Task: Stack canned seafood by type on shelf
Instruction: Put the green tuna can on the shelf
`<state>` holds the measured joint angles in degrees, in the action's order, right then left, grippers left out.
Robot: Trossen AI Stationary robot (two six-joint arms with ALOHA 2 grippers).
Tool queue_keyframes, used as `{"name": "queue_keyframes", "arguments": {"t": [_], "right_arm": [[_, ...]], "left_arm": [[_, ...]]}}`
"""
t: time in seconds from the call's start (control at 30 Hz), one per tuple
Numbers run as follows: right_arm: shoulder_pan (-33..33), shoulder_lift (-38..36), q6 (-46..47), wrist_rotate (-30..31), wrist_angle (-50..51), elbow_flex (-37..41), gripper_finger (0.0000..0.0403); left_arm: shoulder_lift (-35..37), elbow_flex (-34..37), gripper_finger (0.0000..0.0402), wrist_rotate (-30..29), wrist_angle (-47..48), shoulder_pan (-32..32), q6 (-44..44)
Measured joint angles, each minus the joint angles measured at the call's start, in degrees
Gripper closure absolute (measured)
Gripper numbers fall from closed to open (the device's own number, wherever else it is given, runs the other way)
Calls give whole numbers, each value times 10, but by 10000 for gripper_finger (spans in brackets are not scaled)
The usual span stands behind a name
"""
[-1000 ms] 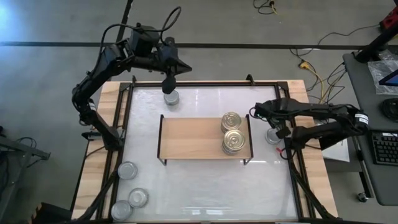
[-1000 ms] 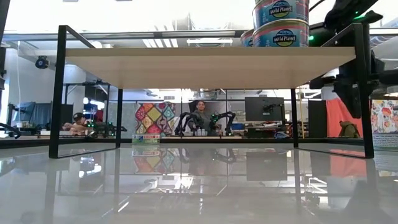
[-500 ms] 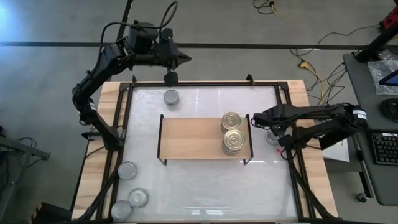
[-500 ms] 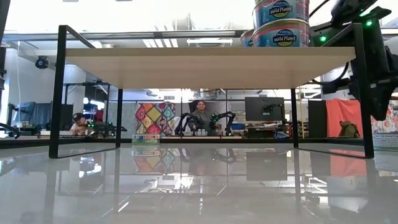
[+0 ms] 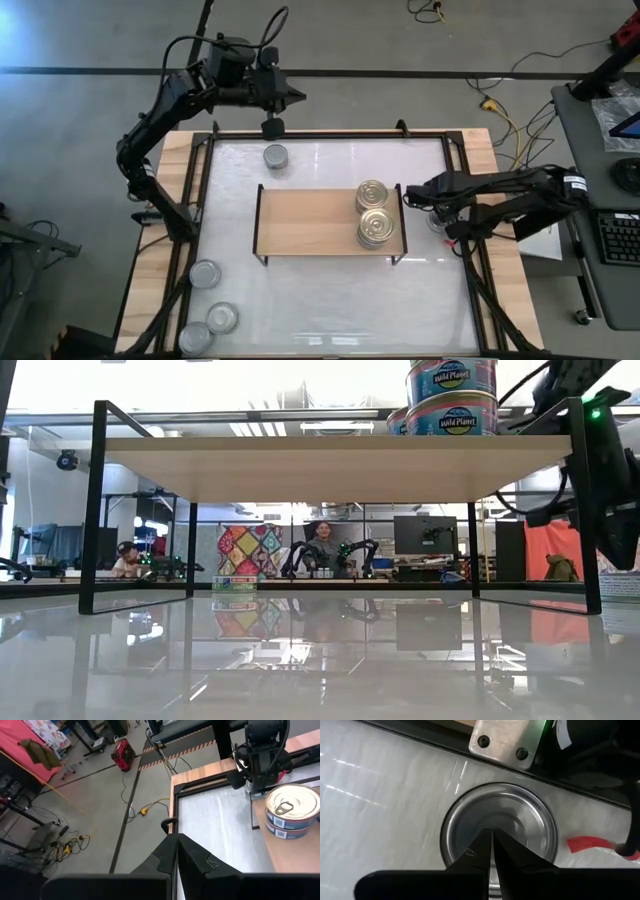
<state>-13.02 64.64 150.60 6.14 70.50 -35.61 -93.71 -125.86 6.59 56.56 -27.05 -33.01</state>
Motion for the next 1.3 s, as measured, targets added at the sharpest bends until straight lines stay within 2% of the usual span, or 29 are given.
{"name": "queue_keyframes", "arguments": {"t": [0.37,0.63,0.83,1.3], "right_arm": [[0,4,0,-15,-26,12,390],[0,3,5,-91,-30,12,390],[5,3,9,-110,-33,13,390],[82,3,23,-161,-44,15,390]], "left_arm": [[0,0,401,0,-10,0,-5],[0,0,401,0,-2,0,3],[0,0,401,0,7,0,-9],[0,0,401,0,10,-2,-20]]}}
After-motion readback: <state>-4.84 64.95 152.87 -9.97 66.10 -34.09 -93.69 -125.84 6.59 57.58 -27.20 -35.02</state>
